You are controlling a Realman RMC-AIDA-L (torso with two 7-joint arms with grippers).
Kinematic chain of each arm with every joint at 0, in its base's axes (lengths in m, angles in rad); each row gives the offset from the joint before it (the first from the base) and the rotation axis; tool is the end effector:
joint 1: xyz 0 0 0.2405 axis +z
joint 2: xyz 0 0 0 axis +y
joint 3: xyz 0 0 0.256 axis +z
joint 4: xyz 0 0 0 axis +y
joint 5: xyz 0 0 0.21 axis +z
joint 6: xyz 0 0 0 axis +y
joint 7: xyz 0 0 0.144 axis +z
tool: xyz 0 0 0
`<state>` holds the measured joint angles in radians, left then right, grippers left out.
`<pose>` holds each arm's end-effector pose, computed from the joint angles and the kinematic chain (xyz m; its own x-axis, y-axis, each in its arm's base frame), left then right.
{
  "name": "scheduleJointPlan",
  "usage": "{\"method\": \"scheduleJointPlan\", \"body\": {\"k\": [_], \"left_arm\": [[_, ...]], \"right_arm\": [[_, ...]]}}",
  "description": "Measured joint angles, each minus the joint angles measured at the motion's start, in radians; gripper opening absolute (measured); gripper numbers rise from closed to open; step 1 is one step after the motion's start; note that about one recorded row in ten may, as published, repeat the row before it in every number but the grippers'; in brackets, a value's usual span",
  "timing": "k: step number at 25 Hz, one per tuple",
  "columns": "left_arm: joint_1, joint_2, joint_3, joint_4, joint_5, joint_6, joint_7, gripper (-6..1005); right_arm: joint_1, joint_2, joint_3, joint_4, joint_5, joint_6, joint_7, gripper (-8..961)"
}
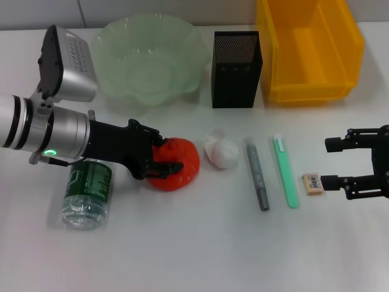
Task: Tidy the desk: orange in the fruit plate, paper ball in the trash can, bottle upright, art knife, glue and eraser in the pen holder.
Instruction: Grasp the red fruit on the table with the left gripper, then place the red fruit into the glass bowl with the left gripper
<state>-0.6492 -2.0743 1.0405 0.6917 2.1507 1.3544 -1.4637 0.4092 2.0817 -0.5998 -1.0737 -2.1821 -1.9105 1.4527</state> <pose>-0.2365 0.3564 -0.0434 0.9647 0.2371 0.1147 0.2518 -0.9579 -0.1382 0.2722 0.2828 0.0651 0.8992 -0.2790 -0.3369 -0.3395 -0.9308 -0.1353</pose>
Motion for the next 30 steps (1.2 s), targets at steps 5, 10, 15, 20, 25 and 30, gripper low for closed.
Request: {"method": "scheduleJointPlan", "body": {"k": [5,10,15,20,25,30], "left_arm": [[0.013,0.001,0.001,0.007,-0.022,-0.001,0.003,435],[0.021,0.002,0.001,0.007,-0.023,-0.017,-0.001,238],[0.034,0.005,-0.010,0.054,-0.059,0.044,-0.019,211],[0.062,0.009,-0.011,0.216,-0.135,0.125,-0.108,185],[0.068,0.008,-0.012,0.319,-0.164,0.130,-0.177,147],[-0.008,0.004,0.010,0.350,-0.078,-0.185,-0.422,93]], "right_arm": [[0.000,0.000,0.002,0.003,0.004,0.000,0.001,729],[-0.003,0.000,0.022,0.008,0.007,-0.007,0.002,726],[-0.013,0.000,0.037,0.008,0.020,-0.008,0.001,723],[-0.019,0.001,0.050,0.008,0.021,-0.009,-0.004,720],[-0.023,0.003,0.051,0.012,0.021,-0.009,-0.005,716],[-0.024,0.001,0.049,0.032,0.021,-0.010,-0.008,713]]}}
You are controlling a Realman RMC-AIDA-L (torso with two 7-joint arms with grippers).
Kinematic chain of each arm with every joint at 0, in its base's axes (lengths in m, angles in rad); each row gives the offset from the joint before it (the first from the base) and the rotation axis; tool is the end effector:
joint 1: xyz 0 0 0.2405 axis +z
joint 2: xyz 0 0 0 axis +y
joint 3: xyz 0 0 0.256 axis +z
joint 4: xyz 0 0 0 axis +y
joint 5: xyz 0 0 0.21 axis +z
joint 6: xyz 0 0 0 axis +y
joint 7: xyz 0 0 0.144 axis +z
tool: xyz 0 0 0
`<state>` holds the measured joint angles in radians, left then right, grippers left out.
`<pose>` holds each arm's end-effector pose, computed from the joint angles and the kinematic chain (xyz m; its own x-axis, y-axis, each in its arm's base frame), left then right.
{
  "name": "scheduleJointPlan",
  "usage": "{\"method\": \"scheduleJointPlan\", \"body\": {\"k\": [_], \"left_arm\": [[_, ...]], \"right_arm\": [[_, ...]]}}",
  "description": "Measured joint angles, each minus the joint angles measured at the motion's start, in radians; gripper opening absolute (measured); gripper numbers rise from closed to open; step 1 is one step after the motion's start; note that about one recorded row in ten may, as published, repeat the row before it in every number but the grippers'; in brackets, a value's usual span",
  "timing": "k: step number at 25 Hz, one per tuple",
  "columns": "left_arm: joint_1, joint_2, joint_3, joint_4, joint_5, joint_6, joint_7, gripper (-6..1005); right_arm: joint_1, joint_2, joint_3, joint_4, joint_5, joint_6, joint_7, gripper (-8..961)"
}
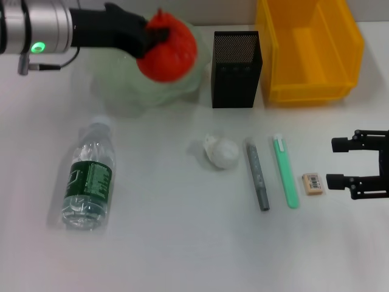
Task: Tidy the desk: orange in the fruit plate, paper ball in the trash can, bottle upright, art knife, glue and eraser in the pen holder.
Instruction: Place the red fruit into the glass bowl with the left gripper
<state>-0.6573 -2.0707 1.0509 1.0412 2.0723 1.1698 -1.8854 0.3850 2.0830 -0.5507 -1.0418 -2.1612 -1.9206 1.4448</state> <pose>-0.1684 0.4195 0.0245 0.8951 0.2931 0.3361 0.4209 -0.8041 -0.4197 0.2813 0.2742 0.0670 0.8656 -0.3083 -0.3947 -0.3878 -0.9113 -0.1387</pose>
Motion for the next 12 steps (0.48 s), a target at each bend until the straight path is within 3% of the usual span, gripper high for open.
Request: {"method": "scheduleJointPlan", "body": {"k": [7,12], "left_arm": [[-0.064,0.000,0.039,-0.118,0.053,-0.264,-0.080,70],[-0.082,-0.003,0.042,-0.152,0.071,-0.313,-0.087,87]], "right_arm": [[0.000,-0.001,-0.007,0.003,-0.003,-0.002,-0.003,709],[0.000,-0.001,-0.009,0.003,-0.005,-0.006,-0.003,706]]}}
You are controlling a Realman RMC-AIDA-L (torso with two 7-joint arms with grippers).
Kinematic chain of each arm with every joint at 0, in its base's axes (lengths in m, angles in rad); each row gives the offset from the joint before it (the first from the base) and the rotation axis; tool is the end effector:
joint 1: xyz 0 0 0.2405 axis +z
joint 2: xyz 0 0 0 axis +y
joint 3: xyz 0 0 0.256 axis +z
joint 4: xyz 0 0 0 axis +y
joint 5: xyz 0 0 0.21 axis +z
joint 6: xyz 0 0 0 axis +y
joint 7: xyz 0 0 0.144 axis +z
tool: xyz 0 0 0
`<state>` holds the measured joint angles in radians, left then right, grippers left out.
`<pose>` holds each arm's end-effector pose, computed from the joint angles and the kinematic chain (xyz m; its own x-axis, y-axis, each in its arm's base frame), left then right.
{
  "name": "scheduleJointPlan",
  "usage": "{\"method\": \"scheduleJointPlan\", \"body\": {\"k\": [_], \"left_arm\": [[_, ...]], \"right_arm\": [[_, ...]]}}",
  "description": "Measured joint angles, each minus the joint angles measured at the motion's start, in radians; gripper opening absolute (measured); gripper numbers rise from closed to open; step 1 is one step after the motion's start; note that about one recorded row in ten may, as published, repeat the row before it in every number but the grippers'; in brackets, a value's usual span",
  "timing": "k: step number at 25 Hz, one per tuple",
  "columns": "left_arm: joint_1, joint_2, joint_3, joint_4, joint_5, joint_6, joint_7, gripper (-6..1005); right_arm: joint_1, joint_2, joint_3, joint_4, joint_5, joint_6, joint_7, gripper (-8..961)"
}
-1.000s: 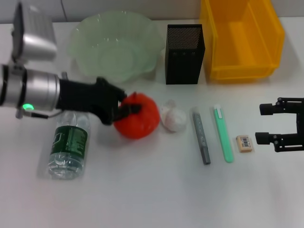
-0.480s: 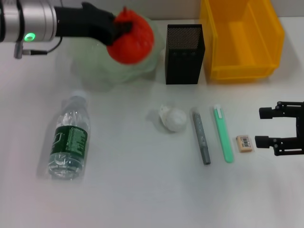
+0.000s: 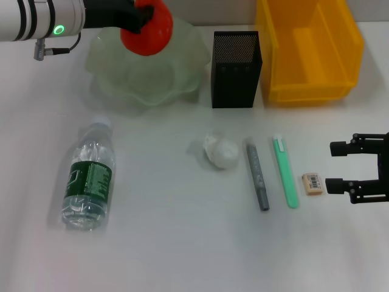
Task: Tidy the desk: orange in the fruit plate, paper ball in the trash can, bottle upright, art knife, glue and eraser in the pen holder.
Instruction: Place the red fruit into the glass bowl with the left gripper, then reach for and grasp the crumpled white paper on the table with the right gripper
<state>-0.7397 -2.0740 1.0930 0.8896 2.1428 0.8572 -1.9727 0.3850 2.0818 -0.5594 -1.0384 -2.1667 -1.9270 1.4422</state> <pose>-0.1753 0.4565 0.0116 0.8650 0.3537 0.3559 0.5005 -0.6573 -0.5634 0.2812 0.2729 0.0654 0.8687 -0.3098 -0.3866 -0.3823 -0.9155 -0.1254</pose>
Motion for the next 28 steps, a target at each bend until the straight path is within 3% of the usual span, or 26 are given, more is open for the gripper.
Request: {"method": "scheduleJointPlan", "body": {"k": [9,16,18,20,21,22,25,26,28], "left_arm": [[-0.001,0.002,0.009,-0.007,0.003,-0.022,-0.018,118],[0.007,0.003,0.007,-0.007,-0.032,0.000,0.025,511],[0.034,0.007,-0.002,0.013,-0.113,0.077,0.094,628],[0.113,0.012,-0.032,0.093,-0.256,0.285,0.220,719],[0.113,0.012,-0.032,0.093,-0.256,0.285,0.220,764],[0.154,0.012,-0.043,0.128,-0.300,0.367,0.260,810],[0.282,0.013,-0.052,0.197,-0.431,0.604,0.359,833],[0.282,0.013,-0.052,0.197,-0.431,0.604,0.359,841],[0.343,0.014,-0.053,0.205,-0.488,0.724,0.413,856]], "right_arm": [[0.000,-0.001,0.002,-0.008,0.000,-0.001,0.004,700],[0.008,-0.002,0.000,-0.019,-0.002,-0.002,0.016,696],[0.011,-0.001,-0.003,-0.051,-0.002,-0.006,0.047,694],[0.022,0.000,-0.043,-0.147,-0.001,-0.024,0.144,693],[0.022,0.000,-0.043,-0.147,-0.001,-0.024,0.144,692],[0.029,0.001,-0.072,-0.199,-0.003,-0.033,0.200,692],[0.057,0.002,-0.187,-0.375,-0.017,-0.059,0.396,690],[0.057,0.002,-0.187,-0.375,-0.017,-0.059,0.396,689],[0.089,0.002,-0.259,-0.447,-0.045,-0.062,0.511,688]]}}
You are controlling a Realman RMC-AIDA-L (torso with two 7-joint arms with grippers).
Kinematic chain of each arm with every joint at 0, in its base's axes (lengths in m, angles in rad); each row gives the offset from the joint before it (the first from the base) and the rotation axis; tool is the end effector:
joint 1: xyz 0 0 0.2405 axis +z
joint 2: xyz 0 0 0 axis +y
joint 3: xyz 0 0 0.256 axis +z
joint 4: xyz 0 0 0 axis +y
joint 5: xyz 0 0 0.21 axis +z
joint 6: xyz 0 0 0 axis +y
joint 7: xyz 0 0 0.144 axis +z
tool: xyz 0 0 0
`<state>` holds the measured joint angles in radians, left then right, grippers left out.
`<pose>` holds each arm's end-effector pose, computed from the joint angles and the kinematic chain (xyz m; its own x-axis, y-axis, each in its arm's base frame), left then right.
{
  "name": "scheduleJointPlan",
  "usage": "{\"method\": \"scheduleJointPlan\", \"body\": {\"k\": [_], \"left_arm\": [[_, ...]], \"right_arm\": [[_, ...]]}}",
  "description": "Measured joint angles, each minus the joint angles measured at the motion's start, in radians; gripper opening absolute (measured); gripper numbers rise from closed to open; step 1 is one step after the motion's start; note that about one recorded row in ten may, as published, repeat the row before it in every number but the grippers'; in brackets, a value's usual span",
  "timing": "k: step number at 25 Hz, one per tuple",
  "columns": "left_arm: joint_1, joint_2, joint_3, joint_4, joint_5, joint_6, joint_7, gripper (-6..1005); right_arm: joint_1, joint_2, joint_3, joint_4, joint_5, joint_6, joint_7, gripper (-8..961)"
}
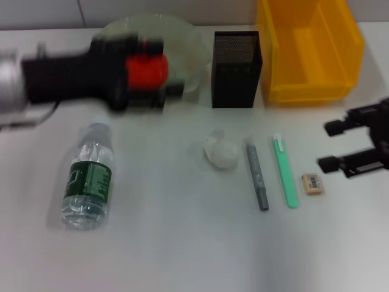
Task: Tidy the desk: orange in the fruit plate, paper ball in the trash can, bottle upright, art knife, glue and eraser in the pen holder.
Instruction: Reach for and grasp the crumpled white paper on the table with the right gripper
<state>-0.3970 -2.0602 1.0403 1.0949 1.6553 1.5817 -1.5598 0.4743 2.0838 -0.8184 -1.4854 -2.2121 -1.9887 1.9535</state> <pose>-0.1927 0.3276 0.0412 0.8240 0.1186 0.5540 0.2569 -0.9497 -0.1788 0.1977 0.3009 0.0888 0.9221 -0.3710 -0.1103 -0.3837 -0.9136 -0.1346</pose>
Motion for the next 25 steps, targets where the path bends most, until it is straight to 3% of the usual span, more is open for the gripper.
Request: {"method": "scheduleJointPlan", "body": {"k": [2,3,6,7,8,14,19,25], "left_arm": [[0.067,-0.001,-0.021,-0.008,-0.028,0.108,0.064,856],[0.067,-0.001,-0.021,-0.008,-0.028,0.108,0.064,856],[0.109,-0.003,-0.059,-0.039,-0.031,0.162,0.101,856],[0.122,-0.001,-0.091,-0.070,-0.031,0.187,0.113,856],[0.122,-0.001,-0.091,-0.070,-0.031,0.187,0.113,856],[0.131,0.005,-0.152,-0.105,-0.020,0.231,0.119,856],[0.132,0.010,-0.153,-0.119,-0.020,0.231,0.130,857],[0.133,0.011,-0.154,-0.132,-0.019,0.226,0.140,857]], "right_arm": [[0.077,-0.004,-0.110,-0.056,-0.076,-0.004,0.158,687],[0.077,-0.004,-0.110,-0.056,-0.076,-0.004,0.158,686],[0.161,-0.006,-0.240,-0.069,-0.158,0.013,0.293,684],[0.208,-0.005,-0.345,-0.065,-0.220,0.055,0.385,684],[0.208,-0.005,-0.345,-0.065,-0.220,0.055,0.385,683],[0.321,0.000,-0.676,0.023,-0.381,0.241,0.633,679],[0.367,0.003,-0.818,0.143,-0.405,0.383,0.715,676],[0.383,0.005,-0.904,0.207,-0.419,0.481,0.750,672]]}}
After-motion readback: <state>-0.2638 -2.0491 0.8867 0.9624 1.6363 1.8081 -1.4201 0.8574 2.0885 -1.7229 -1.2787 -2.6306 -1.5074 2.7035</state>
